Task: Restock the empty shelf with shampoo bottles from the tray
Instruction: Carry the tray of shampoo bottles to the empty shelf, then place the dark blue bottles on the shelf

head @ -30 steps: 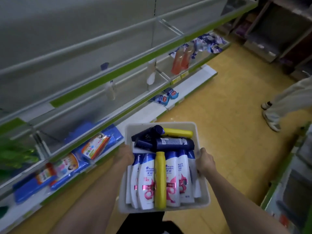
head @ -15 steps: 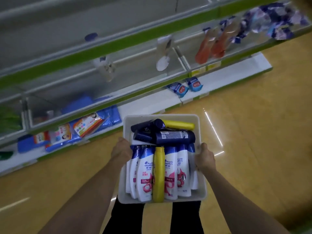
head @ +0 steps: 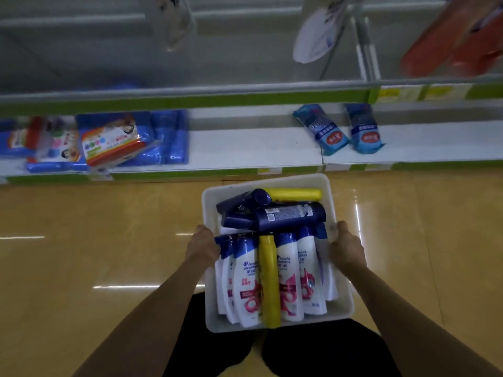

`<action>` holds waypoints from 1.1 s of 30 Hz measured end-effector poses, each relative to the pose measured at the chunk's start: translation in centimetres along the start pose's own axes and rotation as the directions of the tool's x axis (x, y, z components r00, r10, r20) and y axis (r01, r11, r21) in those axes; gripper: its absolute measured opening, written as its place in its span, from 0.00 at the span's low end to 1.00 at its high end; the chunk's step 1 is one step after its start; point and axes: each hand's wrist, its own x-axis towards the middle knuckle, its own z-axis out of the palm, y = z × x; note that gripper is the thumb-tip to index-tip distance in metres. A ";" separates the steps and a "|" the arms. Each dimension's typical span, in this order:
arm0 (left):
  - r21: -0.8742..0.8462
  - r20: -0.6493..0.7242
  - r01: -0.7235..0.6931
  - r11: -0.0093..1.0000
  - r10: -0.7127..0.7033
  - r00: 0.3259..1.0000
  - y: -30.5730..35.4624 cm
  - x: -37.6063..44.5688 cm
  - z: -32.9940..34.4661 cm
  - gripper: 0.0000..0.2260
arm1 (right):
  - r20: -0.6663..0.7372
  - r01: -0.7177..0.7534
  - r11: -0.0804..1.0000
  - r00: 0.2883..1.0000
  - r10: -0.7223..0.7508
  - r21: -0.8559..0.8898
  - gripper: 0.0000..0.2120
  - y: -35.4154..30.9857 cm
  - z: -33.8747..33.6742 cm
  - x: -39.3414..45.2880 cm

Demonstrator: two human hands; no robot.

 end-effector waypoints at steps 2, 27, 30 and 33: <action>-0.049 -0.029 -0.008 0.999 0.006 1.000 0.3 5.0 3.5 0.16 | -0.021 0.007 1.000 1.000 -0.007 0.005 0.14 1.6 3.2 4.3; 0.035 -0.075 -0.107 0.994 0.109 0.991 3.7 26.3 12.7 0.21 | -0.008 -0.096 0.995 0.995 0.095 -0.039 0.18 3.8 15.3 24.3; -0.005 -0.073 -0.083 0.997 0.082 0.994 3.8 26.8 12.9 0.23 | 0.020 -0.131 0.990 0.991 0.132 -0.048 0.19 3.1 15.4 24.5; -0.023 -0.064 -0.067 0.997 0.066 0.996 3.8 27.1 12.7 0.23 | 0.033 -0.166 0.985 0.985 0.168 -0.053 0.21 2.8 15.6 24.3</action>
